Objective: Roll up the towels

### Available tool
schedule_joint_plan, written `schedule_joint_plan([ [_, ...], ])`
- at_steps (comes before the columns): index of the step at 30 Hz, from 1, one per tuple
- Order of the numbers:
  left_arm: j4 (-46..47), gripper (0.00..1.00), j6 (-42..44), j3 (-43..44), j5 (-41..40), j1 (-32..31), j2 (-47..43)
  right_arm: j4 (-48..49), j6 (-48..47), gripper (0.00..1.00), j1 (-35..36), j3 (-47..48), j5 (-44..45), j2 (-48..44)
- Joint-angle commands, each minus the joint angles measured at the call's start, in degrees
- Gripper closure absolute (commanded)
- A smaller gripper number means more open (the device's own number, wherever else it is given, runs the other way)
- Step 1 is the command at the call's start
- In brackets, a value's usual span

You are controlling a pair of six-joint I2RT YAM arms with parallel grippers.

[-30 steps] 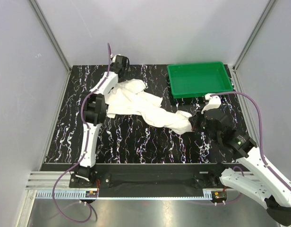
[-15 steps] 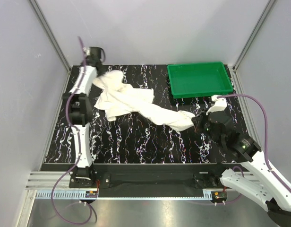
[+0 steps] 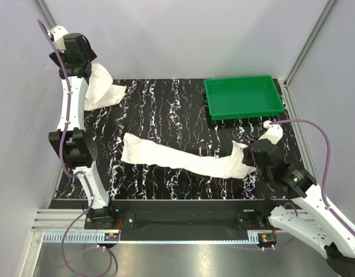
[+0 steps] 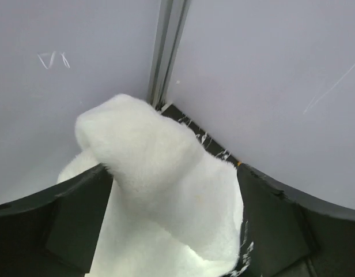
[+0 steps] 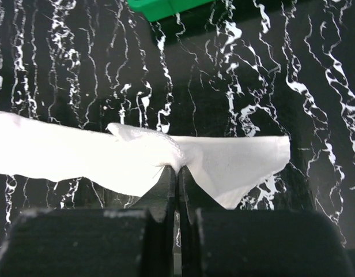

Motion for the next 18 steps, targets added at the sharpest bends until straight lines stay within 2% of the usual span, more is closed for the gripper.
schedule_joint_plan([
  [1, -4.97, 0.01, -1.13, -0.69, 2.67, 0.71, 3.05, -1.73, 4.21, 1.0, 0.14, -0.92, 3.33, -1.77],
  [5, -9.22, 0.02, -4.13, -6.37, 7.5, 0.53, -0.01, -0.86, 5.79, 1.0, 0.14, -1.63, 1.65, -2.57],
  [9, -4.59, 0.03, -8.68, -26.84, 11.37, -0.44, -13.17, 1.33, 6.14, 1.0, 0.14, -1.8, -0.1, -2.31],
  [10, -3.69, 0.03, -10.01, -36.02, 12.86, -0.44, -19.21, 1.52, 6.15, 1.0, 0.05, -1.72, -0.37, -1.78],
  [12, -1.33, 0.04, -12.12, -44.85, 15.84, -0.44, -28.61, 1.87, 6.06, 1.0, 0.05, -1.19, -1.33, -1.25],
  [13, -0.96, 0.05, -12.91, -52.47, 15.95, -0.7, -31.72, 1.87, 6.23, 1.0, 0.31, -1.02, -1.6, -0.99],
  [15, 0.96, 0.05, -14.23, -60.86, 17.26, -1.14, -40.92, 2.04, 6.67, 1.0, 0.14, -0.75, -3.17, -0.64],
  [18, 4.74, 0.06, -16.16, -75.1, 21.03, -1.14, -48.86, 2.66, 7.02, 1.0, 0.23, -1.8, -5.54, -1.34],
])
